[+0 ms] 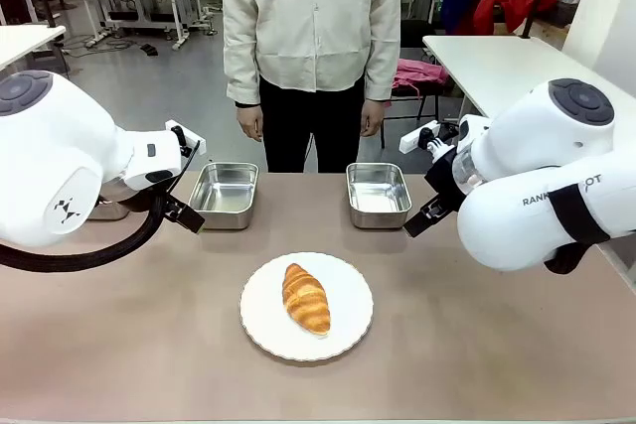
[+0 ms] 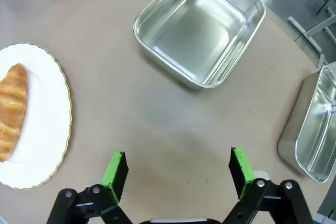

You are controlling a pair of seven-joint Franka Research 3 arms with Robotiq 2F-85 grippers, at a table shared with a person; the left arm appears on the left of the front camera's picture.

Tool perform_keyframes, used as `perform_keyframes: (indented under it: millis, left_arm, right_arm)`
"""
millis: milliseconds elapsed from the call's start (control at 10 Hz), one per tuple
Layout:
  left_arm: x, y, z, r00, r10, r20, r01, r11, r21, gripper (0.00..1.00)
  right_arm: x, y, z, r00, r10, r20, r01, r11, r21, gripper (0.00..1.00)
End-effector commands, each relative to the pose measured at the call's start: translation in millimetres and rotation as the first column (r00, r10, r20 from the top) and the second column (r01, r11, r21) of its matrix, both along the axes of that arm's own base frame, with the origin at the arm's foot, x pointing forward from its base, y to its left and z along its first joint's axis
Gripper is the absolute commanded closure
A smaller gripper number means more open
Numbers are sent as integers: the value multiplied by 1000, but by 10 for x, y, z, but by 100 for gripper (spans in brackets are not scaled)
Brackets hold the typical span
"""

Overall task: Place the bread in the container.
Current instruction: Place the Butter Roll into the Airtight Container indicated by the human.

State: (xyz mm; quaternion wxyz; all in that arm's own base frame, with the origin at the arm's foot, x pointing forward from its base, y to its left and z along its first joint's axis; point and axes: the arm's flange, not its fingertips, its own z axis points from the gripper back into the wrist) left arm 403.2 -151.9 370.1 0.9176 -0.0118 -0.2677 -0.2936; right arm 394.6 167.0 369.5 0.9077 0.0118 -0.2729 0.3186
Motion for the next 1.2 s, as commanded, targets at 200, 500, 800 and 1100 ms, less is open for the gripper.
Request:
perform_keyframes:
  millis: [200, 500, 800, 1100]
  left_arm:
    - [0, 1, 0, 1000, 0, 0, 0, 1000, 0, 0]
    - [0, 0, 0, 1000, 0, 0, 0, 1000, 0, 0]
    - [159, 706, 843, 1000, -6, 9, 7, 994, -107, 0]
    - [334, 1556, 1369, 994, -110, -23, 103, 974, -199, 0]
  right_arm:
    - [0, -1, 8, 1000, 0, 2, 0, 1000, 1, 0]
    - [0, 0, -1, 1000, 0, 0, 0, 1000, 0, 0]
    - [404, -407, 880, 999, -14, 52, 9, 996, 93, 0]
    - [560, -1207, 1594, 998, -38, 58, 26, 982, 187, 0]
